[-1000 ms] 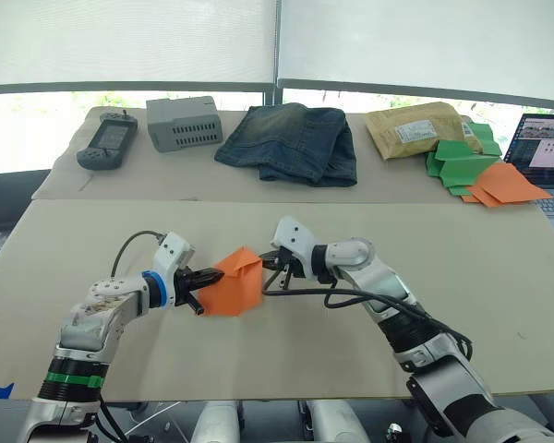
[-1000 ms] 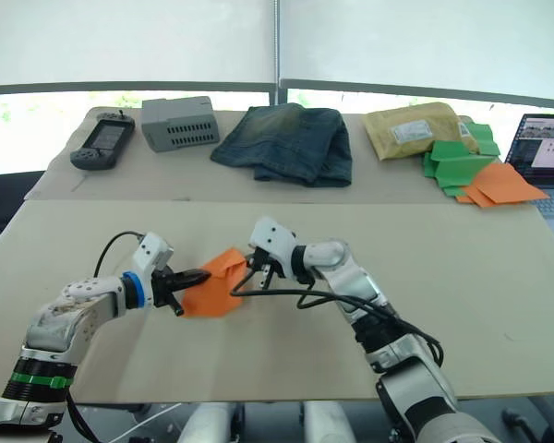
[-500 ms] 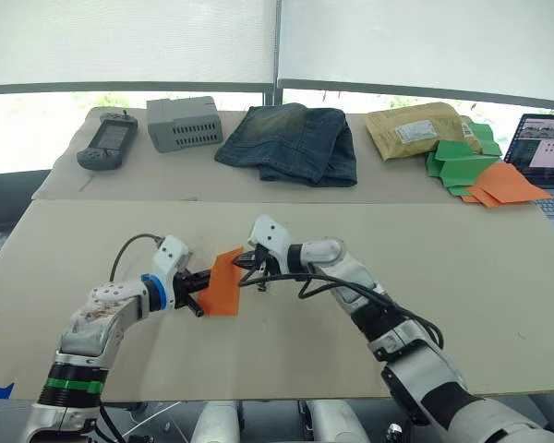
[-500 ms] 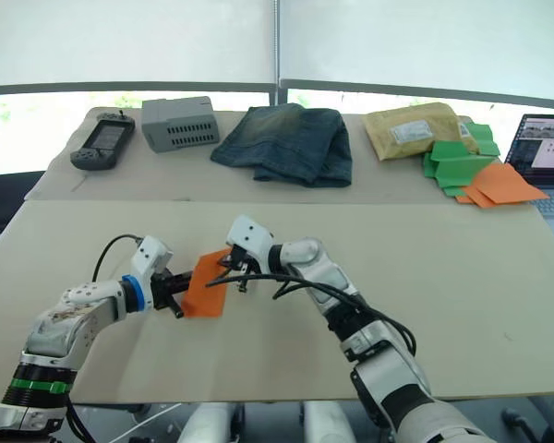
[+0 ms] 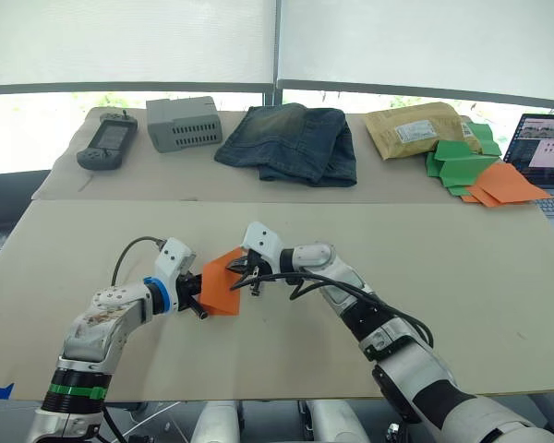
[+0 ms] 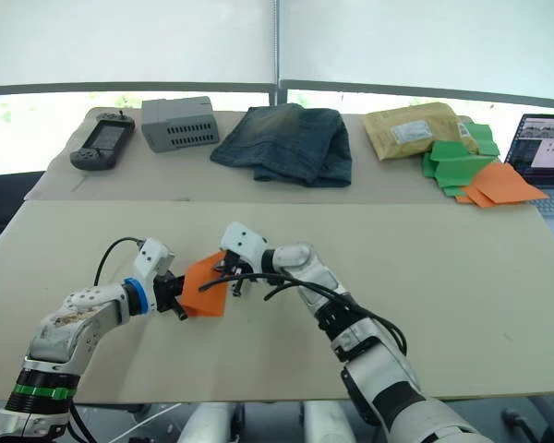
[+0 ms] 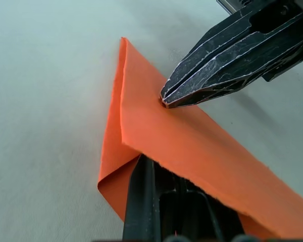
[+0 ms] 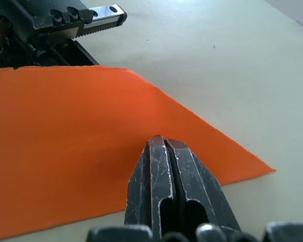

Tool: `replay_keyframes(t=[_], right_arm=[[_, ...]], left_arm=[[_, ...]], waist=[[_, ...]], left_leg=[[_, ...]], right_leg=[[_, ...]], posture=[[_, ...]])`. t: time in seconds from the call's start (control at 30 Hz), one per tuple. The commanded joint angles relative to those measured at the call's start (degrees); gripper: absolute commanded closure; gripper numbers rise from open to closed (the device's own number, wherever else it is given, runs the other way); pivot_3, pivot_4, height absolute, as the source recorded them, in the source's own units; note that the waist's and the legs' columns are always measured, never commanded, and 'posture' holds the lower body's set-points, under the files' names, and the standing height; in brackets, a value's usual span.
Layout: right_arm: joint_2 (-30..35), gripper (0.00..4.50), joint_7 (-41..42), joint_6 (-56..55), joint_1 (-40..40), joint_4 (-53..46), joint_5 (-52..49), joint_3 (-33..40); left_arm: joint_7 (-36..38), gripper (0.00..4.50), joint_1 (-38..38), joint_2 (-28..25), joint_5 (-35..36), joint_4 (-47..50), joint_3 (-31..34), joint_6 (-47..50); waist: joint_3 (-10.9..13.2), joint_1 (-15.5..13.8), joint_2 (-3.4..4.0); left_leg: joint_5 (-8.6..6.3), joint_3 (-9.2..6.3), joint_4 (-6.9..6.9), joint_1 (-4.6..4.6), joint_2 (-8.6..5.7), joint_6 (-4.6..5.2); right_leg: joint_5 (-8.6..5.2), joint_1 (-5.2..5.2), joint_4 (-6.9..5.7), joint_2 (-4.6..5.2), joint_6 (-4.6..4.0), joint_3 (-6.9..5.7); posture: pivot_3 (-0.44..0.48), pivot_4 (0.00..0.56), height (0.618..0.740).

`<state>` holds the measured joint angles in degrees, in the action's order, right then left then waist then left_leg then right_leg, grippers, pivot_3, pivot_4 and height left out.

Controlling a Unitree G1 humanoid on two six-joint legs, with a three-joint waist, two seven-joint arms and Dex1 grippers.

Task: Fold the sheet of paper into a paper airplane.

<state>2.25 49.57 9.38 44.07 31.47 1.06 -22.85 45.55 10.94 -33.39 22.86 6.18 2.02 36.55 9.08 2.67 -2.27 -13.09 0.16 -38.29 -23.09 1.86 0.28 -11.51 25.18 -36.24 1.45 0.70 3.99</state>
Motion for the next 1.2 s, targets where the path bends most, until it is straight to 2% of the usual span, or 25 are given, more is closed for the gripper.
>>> replay_keyframes(t=[0.03,0.2,0.43,0.6,0.7,0.87,1.0,1.2], right_arm=[[-0.76,4.5,-0.79,-1.75,1.21,1.35,0.47,0.68],[-0.51,4.5,-0.74,-2.28,0.64,3.21,1.49,0.31],[-0.39,4.5,-0.57,-2.47,0.28,3.8,2.09,0.15],[0.21,4.5,-0.12,-2.54,-0.66,3.3,2.65,-0.08],[0.59,4.5,0.3,-2.61,-1.55,2.44,2.9,-0.25],[1.8,4.5,0.47,-1.99,-3.07,-0.52,2.81,0.1],[3.07,4.5,0.1,-0.85,-4.46,-3.96,2.46,0.92],[4.55,4.5,-0.83,1.1,-6.16,-8.9,1.3,2.39]], left_arm=[[-0.2,4.45,0.46,-0.22,0.43,0.9,0.49,0.1],[0.83,4.45,-0.7,-1.81,1.22,1.51,2.27,0.23],[2.62,4.45,-2.4,-6.94,3.84,0.71,8.86,0.48],[3.74,4.45,0.01,-7.95,8.15,0.53,13.53,1.91],[3.29,4.45,2.93,-5.38,10.55,2.49,11.62,3.04],[3.32,4.45,5.04,-2.7,6.53,0.13,4.37,1.04],[3.48,4.45,4.82,-2.9,2.37,-3.31,-0.05,-1.44],[4.68,4.45,4.42,-3.21,-0.26,-5.67,-2.42,-3.55]], waist=[[0.0,0.0,0.0],[0.0,0.02,0.0],[0.02,0.35,0.02],[0.02,0.22,0.03],[0.02,-0.22,0.03],[0.02,-0.05,0.03],[0.02,0.0,0.03],[0.02,-0.05,0.03]], left_leg=[[0.0,0.0,0.0,0.01,0.0,0.0],[0.0,0.0,0.01,0.01,0.0,0.0],[0.0,0.01,0.08,0.07,0.05,0.0],[0.0,0.03,0.08,0.11,0.05,0.0],[0.0,0.01,0.08,0.11,0.01,0.0],[0.0,0.04,0.08,0.14,-0.04,-0.01],[0.0,0.03,0.1,0.14,-0.01,-0.01],[0.0,0.03,0.1,0.12,-0.01,0.0]], right_leg=[[0.0,0.0,-0.01,0.0,0.0,0.0],[0.01,0.0,-0.01,0.0,-0.01,0.0],[0.0,0.01,-0.01,-0.01,-0.06,-0.02],[-0.01,-0.01,-0.01,0.0,-0.06,-0.03],[-0.01,-0.07,0.0,0.03,-0.05,-0.04],[0.0,-0.11,0.02,0.06,-0.05,0.0],[0.0,-0.08,0.0,0.0,-0.06,0.0],[-0.01,-0.06,0.01,-0.01,-0.06,-0.01]], posture=[[0.0,0.15,0.728],[0.0,0.15,0.728],[0.0,0.15,0.728],[0.0,0.15,0.728],[0.0,0.15,0.728],[0.0,0.15,0.728],[0.0,0.15,0.728],[0.0,0.15,0.728]])
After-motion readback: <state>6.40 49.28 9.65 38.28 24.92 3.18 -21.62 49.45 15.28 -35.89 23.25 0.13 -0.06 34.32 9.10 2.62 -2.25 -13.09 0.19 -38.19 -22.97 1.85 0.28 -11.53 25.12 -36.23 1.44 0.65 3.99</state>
